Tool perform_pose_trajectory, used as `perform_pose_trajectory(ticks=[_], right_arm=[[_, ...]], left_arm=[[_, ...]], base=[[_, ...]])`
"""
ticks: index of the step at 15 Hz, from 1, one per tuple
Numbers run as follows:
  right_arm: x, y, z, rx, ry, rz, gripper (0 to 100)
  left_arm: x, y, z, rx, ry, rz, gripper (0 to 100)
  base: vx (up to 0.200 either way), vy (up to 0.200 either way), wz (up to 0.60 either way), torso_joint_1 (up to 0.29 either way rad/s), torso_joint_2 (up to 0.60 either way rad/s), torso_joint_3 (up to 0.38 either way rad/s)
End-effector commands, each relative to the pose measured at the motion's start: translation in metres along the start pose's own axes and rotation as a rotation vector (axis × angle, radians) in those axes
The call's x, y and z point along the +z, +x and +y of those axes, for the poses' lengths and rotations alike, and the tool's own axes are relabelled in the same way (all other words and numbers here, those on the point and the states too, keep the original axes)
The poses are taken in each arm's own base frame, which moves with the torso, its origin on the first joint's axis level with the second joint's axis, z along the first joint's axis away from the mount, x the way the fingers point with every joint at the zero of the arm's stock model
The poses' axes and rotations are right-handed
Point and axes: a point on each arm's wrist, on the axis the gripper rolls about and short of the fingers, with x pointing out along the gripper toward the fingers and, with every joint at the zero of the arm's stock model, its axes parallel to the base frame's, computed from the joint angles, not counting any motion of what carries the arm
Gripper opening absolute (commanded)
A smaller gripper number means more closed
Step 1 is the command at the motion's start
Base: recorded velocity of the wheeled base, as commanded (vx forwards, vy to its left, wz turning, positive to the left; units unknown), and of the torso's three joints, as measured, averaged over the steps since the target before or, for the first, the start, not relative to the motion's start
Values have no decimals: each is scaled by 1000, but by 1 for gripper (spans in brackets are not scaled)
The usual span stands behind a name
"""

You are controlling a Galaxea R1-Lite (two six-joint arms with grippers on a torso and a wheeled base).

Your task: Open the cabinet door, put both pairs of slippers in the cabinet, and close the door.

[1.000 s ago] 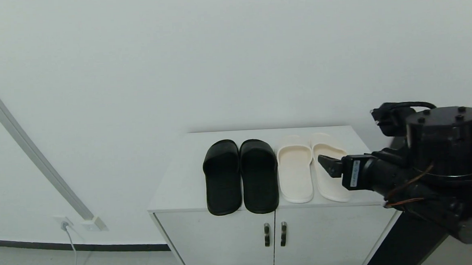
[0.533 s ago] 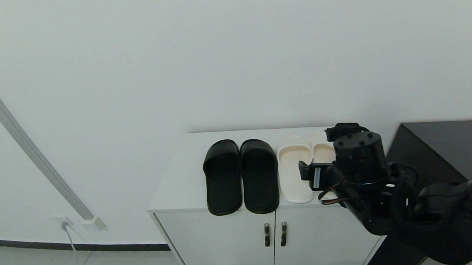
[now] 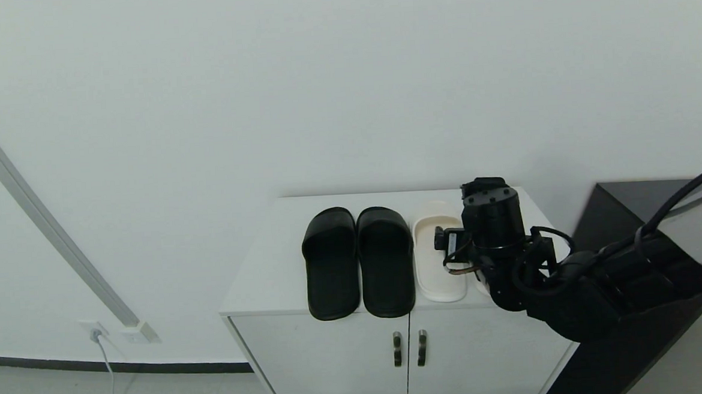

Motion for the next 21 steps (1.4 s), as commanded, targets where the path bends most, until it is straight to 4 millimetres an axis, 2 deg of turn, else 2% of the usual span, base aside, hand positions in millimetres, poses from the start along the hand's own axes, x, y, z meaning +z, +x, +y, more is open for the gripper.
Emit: perform_pose_trajectory(ticks=[1, 4, 9, 10, 16, 18, 21], right_arm=[[-2, 17, 1, -22, 2, -3, 100], [0, 32, 2, -40, 3, -19, 100], [-2, 39, 6, -39, -11, -36, 100], [-1, 39, 6, -38, -10, -46, 0], [-2, 38, 6, -51, -17, -51, 0], [4, 25, 3, -37, -24, -59, 0], [23, -9, -11, 2, -73, -143, 0]], left_arm=[[0, 0, 0, 1, -1, 1, 0], [0, 0, 0, 1, -1, 2, 0], [0, 0, 0, 1, -1, 2, 0], [-1, 0, 0, 1, -1, 4, 0], [0, 0, 0, 1, -1, 2, 0], [0, 0, 0, 1, -1, 2, 0], [0, 0, 0, 1, -1, 2, 0]], base=[[0, 0, 0, 0, 0, 0], [0, 0, 0, 0, 0, 0], [0, 0, 0, 0, 0, 0], [0, 0, 0, 0, 0, 0], [0, 0, 0, 0, 0, 0], [0, 0, 0, 0, 0, 0], [0, 0, 0, 0, 0, 0]])
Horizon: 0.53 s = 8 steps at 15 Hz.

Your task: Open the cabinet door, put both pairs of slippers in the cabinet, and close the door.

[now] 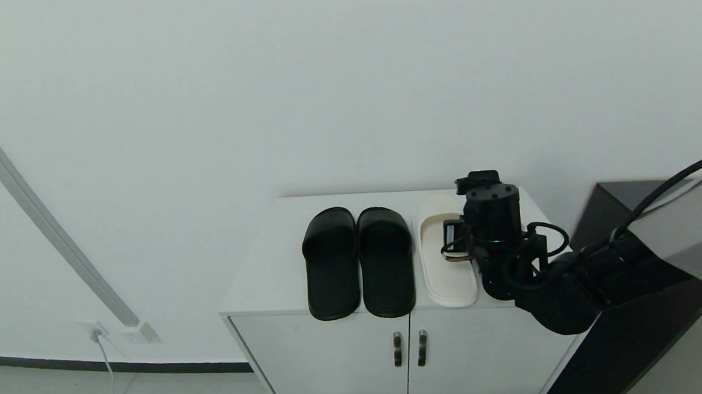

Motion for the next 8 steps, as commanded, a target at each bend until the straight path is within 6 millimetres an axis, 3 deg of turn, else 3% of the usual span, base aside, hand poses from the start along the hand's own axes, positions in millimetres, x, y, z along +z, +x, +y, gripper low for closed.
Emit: perform_pose_trajectory(ticks=[1, 3, 8], right_arm=[[22, -32, -20, 42, -30, -70, 0], [26, -49, -30, 113, -46, -93, 0], [27, -109, -45, 483, -85, -47, 0]], left_arm=[[0, 0, 0, 0, -2, 1, 0], [0, 0, 0, 0, -2, 1, 0], [0, 0, 0, 2, 0, 1, 0]], base=[[0, 0, 0, 0, 0, 0], [0, 0, 0, 0, 0, 0], [0, 0, 0, 0, 0, 0]])
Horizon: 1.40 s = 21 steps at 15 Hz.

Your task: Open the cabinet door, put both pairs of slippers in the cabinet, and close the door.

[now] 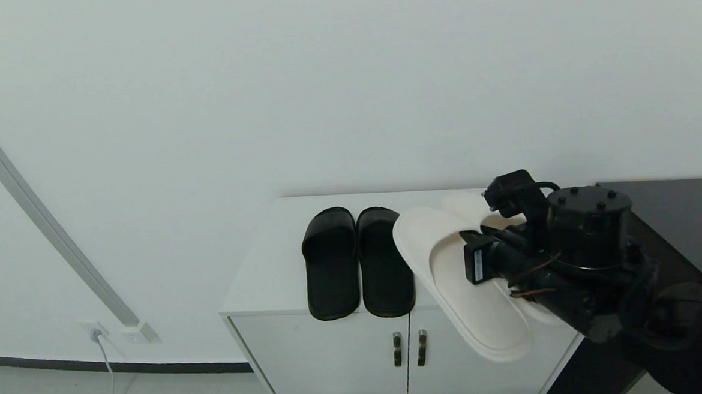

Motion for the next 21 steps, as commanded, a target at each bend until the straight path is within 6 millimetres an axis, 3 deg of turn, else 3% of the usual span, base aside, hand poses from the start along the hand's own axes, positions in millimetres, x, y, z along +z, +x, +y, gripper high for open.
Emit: perform_pose_trajectory(ticks=[1, 2, 5, 11, 21], right_arm=[[12, -33, 3, 109, 12, -26, 0], [12, -50, 6, 206, 0, 7, 0], [16, -67, 8, 287, 33, 49, 0], [13, -70, 9, 318, 29, 66, 0], [4, -73, 8, 320, 16, 93, 0]], left_arm=[[0, 0, 0, 1, 0, 2, 0], [0, 0, 0, 1, 0, 2, 0], [0, 0, 0, 1, 0, 2, 0], [0, 0, 0, 1, -2, 2, 0], [0, 0, 0, 1, -2, 2, 0]], base=[[0, 0, 0, 0, 0, 0], [0, 0, 0, 0, 0, 0], [0, 0, 0, 0, 0, 0], [0, 0, 0, 0, 0, 0], [-180, 0, 0, -2, 0, 2]])
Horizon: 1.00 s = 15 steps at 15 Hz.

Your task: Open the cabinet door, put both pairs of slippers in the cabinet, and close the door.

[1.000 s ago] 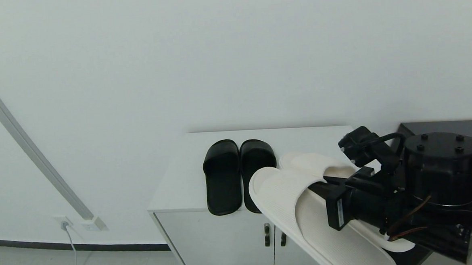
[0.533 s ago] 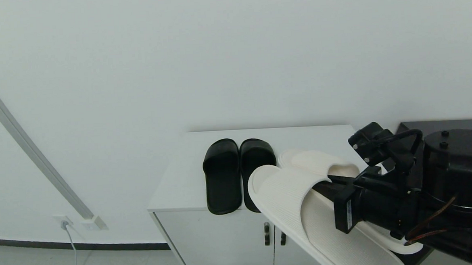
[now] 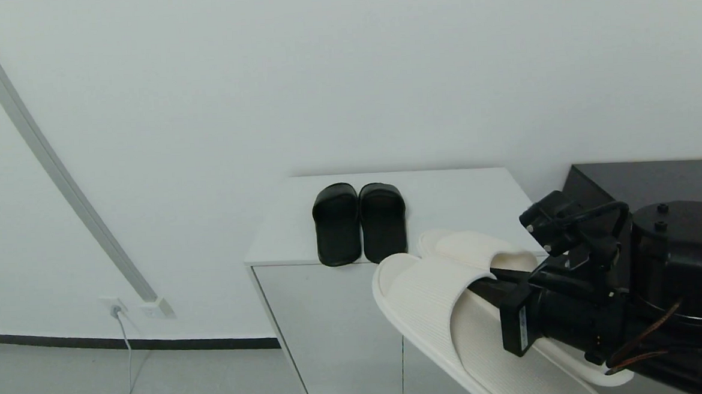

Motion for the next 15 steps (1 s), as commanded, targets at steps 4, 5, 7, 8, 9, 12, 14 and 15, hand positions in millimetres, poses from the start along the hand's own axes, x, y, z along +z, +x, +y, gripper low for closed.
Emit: perform_pose_trajectory(ticks=[4, 5, 7, 8, 9, 12, 14, 15], right_arm=[[-7, -4, 0, 42, -5, 23, 0], [-7, -6, 0, 58, -4, 21, 0], [-6, -10, -1, 68, -4, 15, 0], [-6, -10, -1, 69, -4, 15, 0], [-7, -10, -1, 69, -4, 17, 0], [-9, -9, -1, 68, -5, 24, 0], [-10, -10, -1, 71, -5, 28, 0], [-11, -12, 0, 76, -6, 32, 0]], left_arm=[[0, 0, 0, 1, 0, 1, 0], [0, 0, 0, 1, 0, 1, 0], [0, 0, 0, 1, 0, 1, 0], [0, 0, 0, 1, 0, 1, 0], [0, 0, 0, 1, 0, 1, 0], [0, 0, 0, 1, 0, 1, 0], [0, 0, 0, 1, 0, 1, 0], [0, 0, 0, 1, 0, 1, 0]], base=[[0, 0, 0, 0, 0, 0], [0, 0, 0, 0, 0, 0], [0, 0, 0, 0, 0, 0], [0, 0, 0, 0, 0, 0], [0, 0, 0, 0, 0, 0], [0, 0, 0, 0, 0, 0], [0, 0, 0, 0, 0, 0], [0, 0, 0, -110, 251, 144]])
